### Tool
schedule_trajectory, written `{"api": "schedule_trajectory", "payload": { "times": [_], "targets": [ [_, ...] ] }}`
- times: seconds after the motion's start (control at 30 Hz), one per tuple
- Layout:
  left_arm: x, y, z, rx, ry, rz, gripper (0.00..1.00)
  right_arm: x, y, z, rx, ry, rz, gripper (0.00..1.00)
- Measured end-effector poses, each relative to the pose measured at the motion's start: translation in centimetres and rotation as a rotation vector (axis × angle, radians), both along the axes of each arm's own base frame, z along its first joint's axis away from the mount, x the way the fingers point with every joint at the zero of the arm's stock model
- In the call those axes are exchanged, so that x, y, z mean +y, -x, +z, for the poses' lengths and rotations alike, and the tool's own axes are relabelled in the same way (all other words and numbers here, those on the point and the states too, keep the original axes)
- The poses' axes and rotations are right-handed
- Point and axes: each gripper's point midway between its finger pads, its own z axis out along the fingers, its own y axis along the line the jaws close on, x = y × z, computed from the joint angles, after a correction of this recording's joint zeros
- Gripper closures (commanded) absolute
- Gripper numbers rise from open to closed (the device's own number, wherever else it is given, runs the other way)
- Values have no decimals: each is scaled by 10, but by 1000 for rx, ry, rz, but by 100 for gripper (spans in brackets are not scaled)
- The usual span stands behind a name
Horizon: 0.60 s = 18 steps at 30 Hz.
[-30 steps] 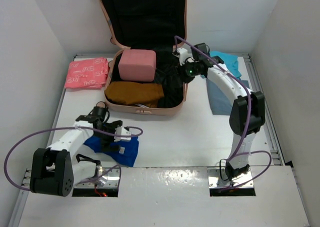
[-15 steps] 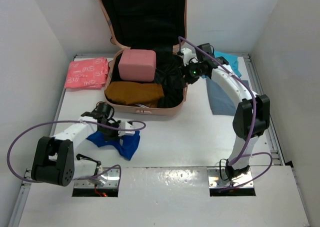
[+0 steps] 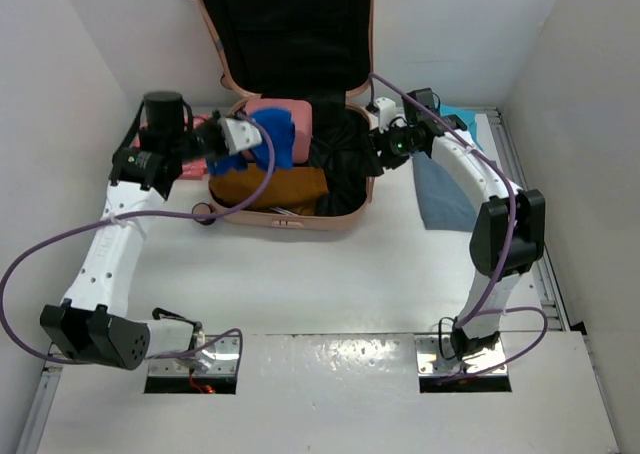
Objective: Pack the luggage
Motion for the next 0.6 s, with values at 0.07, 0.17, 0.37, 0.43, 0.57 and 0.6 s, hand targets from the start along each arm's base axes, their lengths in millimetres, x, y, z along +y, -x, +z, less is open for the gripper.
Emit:
{"api": "schedule_trajectory", "payload": {
  "times": [0.07,0.17,0.37,0.43,0.57,0.6],
  "targets": [
    [-1,-16,36,-94,30,21,100,-3,0,-1,4,1,-7,37],
    [-3,-42,38,-130,38,46,100,-5,-1,-2,4,0,-12,37],
    [-11,-89,-75,31,-10,61,100,-6,-2,-2,4,-2,-15,37],
    [-16,-91,-121,103,-29,52,100,-6,-2,-2,5,-2,-16,37],
    [-30,-88,-199,198,-86,17,92,-6,-3,-6,13,-1,-19,37],
    [-32,-91,-209,206,-95,17,83,-6,-3,-7,16,0,-18,37]
  ]
}}
